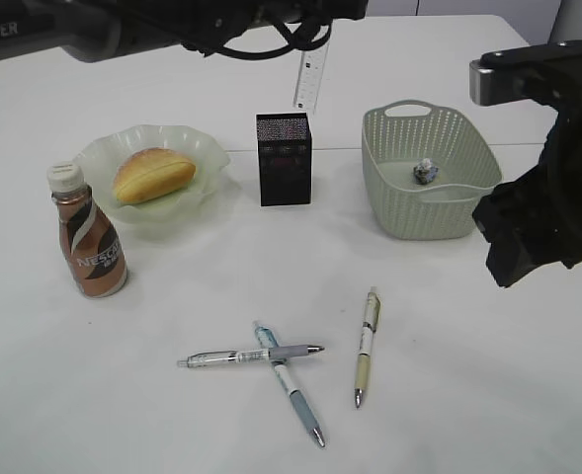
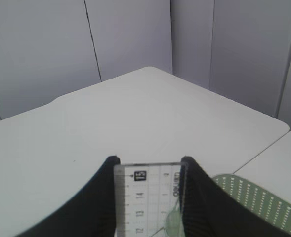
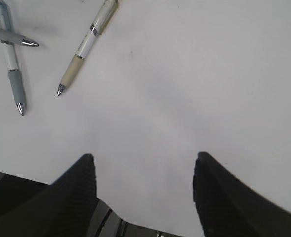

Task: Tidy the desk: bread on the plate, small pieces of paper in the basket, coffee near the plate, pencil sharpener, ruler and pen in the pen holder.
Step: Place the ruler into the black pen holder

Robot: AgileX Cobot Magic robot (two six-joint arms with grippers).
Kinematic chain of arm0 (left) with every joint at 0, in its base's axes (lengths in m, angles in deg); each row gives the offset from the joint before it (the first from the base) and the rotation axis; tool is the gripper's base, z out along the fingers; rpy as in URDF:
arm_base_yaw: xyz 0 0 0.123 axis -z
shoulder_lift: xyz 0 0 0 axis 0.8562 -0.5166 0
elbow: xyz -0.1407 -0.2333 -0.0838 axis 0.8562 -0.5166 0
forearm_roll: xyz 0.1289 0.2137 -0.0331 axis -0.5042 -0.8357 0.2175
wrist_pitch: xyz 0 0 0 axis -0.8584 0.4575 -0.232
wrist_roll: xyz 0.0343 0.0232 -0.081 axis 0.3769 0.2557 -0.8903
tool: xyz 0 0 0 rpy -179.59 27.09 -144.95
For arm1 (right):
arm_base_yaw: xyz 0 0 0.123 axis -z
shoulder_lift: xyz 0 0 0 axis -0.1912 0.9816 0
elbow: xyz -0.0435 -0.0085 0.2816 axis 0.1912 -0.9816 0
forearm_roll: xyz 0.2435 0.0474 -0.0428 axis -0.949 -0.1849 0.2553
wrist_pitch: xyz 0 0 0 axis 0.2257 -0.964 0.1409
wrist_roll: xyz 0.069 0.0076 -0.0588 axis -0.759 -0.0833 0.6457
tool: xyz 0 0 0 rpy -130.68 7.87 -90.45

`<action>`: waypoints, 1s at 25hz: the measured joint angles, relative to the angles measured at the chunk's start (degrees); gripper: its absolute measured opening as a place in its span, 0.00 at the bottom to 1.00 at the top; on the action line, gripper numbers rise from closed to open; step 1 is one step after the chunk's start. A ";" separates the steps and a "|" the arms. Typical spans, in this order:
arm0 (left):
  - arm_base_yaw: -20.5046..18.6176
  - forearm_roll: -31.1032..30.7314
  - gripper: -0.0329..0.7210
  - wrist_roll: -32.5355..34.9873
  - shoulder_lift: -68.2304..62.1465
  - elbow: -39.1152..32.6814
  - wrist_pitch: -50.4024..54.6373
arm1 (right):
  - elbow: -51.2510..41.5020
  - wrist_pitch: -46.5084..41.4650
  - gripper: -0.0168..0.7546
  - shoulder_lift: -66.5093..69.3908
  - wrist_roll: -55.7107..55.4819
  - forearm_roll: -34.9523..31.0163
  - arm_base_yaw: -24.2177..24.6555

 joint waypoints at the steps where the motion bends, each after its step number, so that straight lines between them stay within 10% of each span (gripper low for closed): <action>1: -0.10 0.00 0.39 0.00 -0.50 0.00 -0.90 | 0.00 0.00 0.65 0.00 0.00 0.00 0.00; 25: -5.10 6.57 0.40 -0.13 -7.61 0.00 -8.93 | 0.00 0.00 0.65 0.00 0.00 0.24 0.00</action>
